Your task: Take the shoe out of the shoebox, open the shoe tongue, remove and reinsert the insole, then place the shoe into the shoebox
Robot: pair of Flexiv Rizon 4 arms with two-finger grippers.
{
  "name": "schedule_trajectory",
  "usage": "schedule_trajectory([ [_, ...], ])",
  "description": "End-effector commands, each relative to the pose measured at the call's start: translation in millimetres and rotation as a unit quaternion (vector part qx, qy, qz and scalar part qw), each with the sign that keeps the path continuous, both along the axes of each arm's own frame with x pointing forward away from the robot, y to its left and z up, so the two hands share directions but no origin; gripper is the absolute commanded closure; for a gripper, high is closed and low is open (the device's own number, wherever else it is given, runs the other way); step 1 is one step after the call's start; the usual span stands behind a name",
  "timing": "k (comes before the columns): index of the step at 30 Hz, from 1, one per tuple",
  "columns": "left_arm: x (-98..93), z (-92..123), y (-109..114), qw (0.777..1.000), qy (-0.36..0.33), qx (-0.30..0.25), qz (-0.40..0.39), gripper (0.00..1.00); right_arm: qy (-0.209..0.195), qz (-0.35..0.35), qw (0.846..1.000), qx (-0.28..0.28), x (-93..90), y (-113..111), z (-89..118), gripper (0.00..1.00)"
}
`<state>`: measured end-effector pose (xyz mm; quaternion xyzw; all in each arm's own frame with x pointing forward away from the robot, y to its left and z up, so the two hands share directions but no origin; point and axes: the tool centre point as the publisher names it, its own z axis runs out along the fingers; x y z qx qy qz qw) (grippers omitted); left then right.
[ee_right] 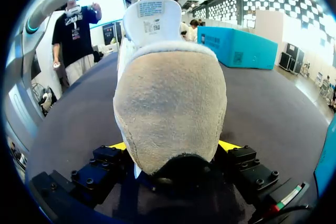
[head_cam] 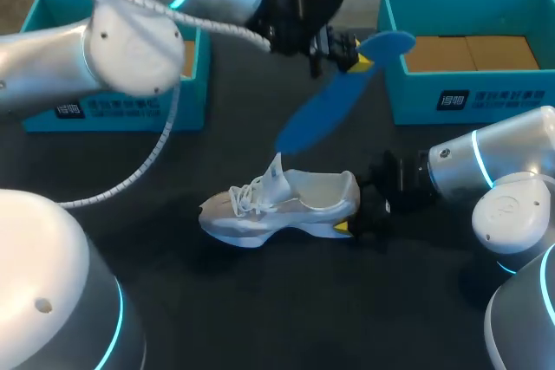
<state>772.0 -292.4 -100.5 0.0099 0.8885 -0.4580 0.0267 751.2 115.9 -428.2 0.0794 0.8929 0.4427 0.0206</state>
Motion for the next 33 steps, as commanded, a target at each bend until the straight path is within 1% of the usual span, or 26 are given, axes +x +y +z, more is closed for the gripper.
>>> schedule_trajectory([
  [1,-1.4,8.9,9.4,0.999,0.037,-0.011,-0.033,1.0,0.0,-0.001,1.0,-0.002,-1.2,2.9,-3.5,1.0],
  [5,-8.0,21.2,13.3,0.996,0.071,-0.033,-0.034,1.0,0.0,-0.001,1.0,-0.002,-1.2,2.9,-3.5,1.0],
  [12,-24.8,48.5,20.4,0.987,0.135,-0.082,-0.01,1.0,0.0,-0.001,1.0,-0.002,-1.2,2.9,-3.5,1.0],
  [17,-36.7,62.2,26.8,0.979,0.166,-0.114,0.013,1.0,0.0,-0.001,1.0,-0.002,-1.2,2.9,-3.5,1.0],
  [22,-44.7,74.3,34.9,0.968,0.195,-0.155,0.027,1.0,0.0,-0.001,1.0,-0.002,-1.2,2.9,-3.5,1.0],
  [28,-54.9,86.3,46.1,0.948,0.241,-0.203,0.036,1.0,0.0,-0.001,1.0,-0.002,-1.2,2.9,-3.5,1.0],
  [30,-58.0,90.0,49.3,0.939,0.262,-0.221,0.036,1.0,0.0,-0.001,1.0,-0.002,-1.2,2.9,-3.5,1.0],
  [32,-60.6,91.9,51.8,0.935,0.27,-0.228,0.038,1.0,0.0,-0.001,1.0,-0.002,-1.2,2.9,-3.5,1.0],
  [33,-62.3,93.4,52.9,0.929,0.282,-0.235,0.039,1.0,0.0,-0.001,1.0,-0.002,-1.2,2.9,-3.5,1.0],
])
